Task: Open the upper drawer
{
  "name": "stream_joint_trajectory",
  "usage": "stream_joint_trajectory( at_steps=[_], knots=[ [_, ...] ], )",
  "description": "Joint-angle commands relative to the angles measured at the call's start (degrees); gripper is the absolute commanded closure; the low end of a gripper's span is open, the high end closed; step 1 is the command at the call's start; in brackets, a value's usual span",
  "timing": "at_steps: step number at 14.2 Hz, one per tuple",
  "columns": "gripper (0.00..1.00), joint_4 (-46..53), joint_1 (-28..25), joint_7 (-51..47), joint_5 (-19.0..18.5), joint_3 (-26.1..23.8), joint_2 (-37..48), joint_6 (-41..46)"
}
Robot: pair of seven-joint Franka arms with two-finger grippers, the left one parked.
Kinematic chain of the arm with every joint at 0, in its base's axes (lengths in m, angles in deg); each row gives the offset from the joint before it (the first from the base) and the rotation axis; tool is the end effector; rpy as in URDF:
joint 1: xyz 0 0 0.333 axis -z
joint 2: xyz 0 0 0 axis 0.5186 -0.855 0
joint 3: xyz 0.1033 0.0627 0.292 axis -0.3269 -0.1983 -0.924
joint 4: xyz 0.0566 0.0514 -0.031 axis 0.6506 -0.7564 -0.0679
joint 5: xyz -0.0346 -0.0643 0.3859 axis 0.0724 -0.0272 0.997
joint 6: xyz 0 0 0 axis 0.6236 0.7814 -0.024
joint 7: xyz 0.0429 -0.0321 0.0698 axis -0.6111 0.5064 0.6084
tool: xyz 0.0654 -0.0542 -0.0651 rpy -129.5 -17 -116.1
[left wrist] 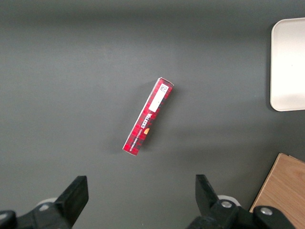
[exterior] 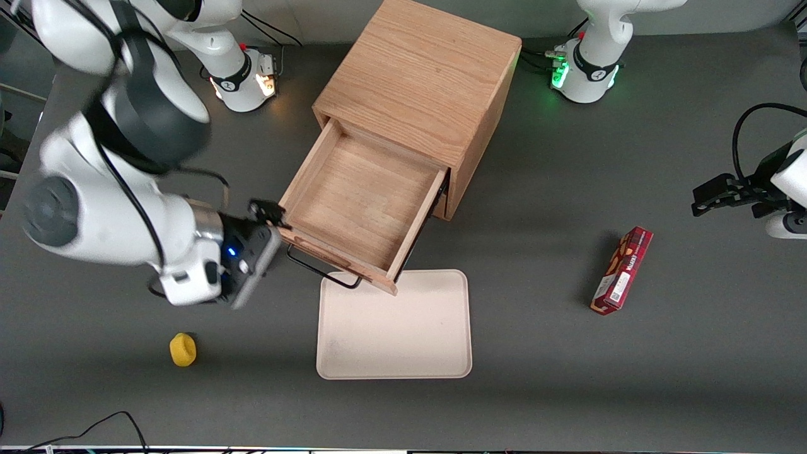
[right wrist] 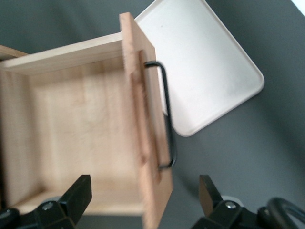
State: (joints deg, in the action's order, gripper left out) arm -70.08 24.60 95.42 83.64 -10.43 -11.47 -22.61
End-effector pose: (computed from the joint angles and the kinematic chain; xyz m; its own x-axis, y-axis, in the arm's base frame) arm 0.6465 0.2445 0.5758 0.6449 0.7609 0.0724 0.7483 -0.6093 -0.2624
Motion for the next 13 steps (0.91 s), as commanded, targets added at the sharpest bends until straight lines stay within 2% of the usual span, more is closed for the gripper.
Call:
stream_joint_trajectory(
  at_steps=[1,3,5,7,9,11,13],
  knots=[
    [0.0,-4.69,0.31,-20.89,-0.27,0.44,7.56,2.09],
    [0.0,-7.15,0.57,-34.99,-0.36,0.61,11.87,2.61],
    [0.0,-10.48,1.71,-41.8,-3.5,3.49,16.7,4.46],
    [0.0,-14.34,1.72,-41.48,-5.01,8.06,21.79,8.21],
    [0.0,-24.76,1.8,-41.47,-5.54,10.62,29.34,8.34],
    [0.0,-37.59,2.06,-41.3,-5.46,13.08,37.77,0.11],
    [0.0,-49.38,2.07,-36.58,-5.46,16.5,44.99,-7.19]
  ],
)
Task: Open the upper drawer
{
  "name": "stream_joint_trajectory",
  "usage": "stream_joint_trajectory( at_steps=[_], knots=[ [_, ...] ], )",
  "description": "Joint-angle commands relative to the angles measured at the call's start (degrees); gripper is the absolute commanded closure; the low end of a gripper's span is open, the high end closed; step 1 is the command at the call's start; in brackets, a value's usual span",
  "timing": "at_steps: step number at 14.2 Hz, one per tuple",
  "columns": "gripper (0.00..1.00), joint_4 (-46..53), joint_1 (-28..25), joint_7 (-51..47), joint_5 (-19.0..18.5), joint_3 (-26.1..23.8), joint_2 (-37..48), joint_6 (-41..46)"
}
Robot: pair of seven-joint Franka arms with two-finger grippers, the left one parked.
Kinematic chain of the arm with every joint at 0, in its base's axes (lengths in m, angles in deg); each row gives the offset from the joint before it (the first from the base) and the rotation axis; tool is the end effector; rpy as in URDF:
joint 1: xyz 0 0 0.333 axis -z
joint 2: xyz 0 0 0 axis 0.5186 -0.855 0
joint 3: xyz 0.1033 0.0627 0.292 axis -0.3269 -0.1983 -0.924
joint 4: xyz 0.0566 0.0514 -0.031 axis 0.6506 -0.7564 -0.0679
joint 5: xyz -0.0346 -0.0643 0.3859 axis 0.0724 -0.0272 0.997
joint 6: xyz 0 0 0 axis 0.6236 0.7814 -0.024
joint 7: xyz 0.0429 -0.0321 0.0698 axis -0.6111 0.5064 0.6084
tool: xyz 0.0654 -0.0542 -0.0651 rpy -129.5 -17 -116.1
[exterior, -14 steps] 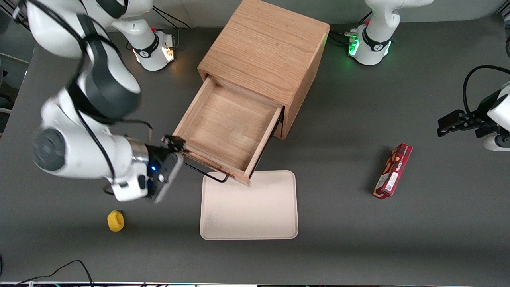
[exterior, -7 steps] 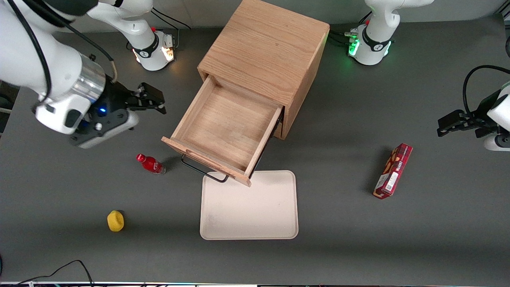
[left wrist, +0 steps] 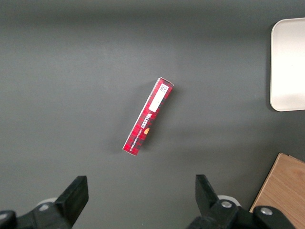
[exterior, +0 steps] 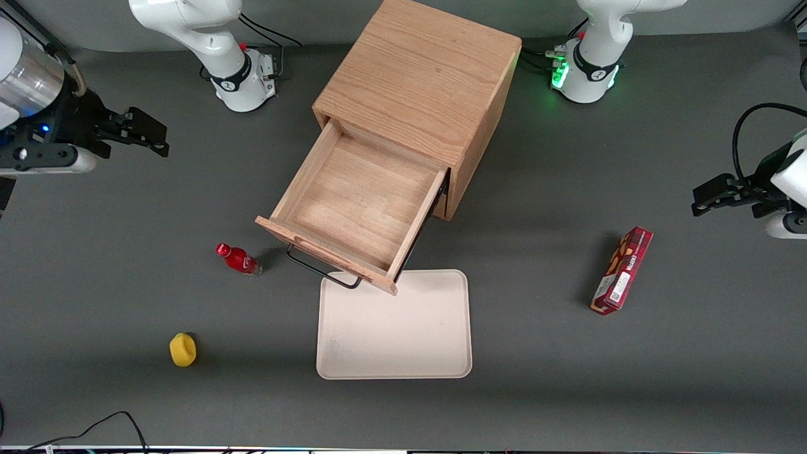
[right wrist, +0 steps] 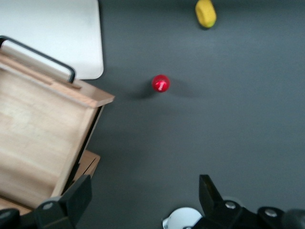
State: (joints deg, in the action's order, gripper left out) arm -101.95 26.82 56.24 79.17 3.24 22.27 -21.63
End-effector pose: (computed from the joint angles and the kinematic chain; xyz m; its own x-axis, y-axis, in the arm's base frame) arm 0.5231 0.1049 0.6705 0.9970 -0.0444 -0.0628 -0.0433 -0.9989 0.0193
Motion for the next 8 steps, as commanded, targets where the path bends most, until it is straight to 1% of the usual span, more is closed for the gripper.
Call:
stream_joint_trajectory(
  at_steps=[1,3,5,7,8],
  knots=[
    [0.0,-21.31,-0.15,3.24,-0.55,4.25,13.63,-10.81],
    [0.0,-27.21,-0.15,4.82,-0.28,5.32,17.42,-15.22],
    [0.0,-26.89,-0.15,5.7,0.07,6.54,16.91,-15.15],
    [0.0,-24.78,-0.24,5.01,0.33,6.72,15.6,-14.89],
    [0.0,-24.6,-0.15,5.18,0.33,7.07,15.24,-13.23]
  ],
)
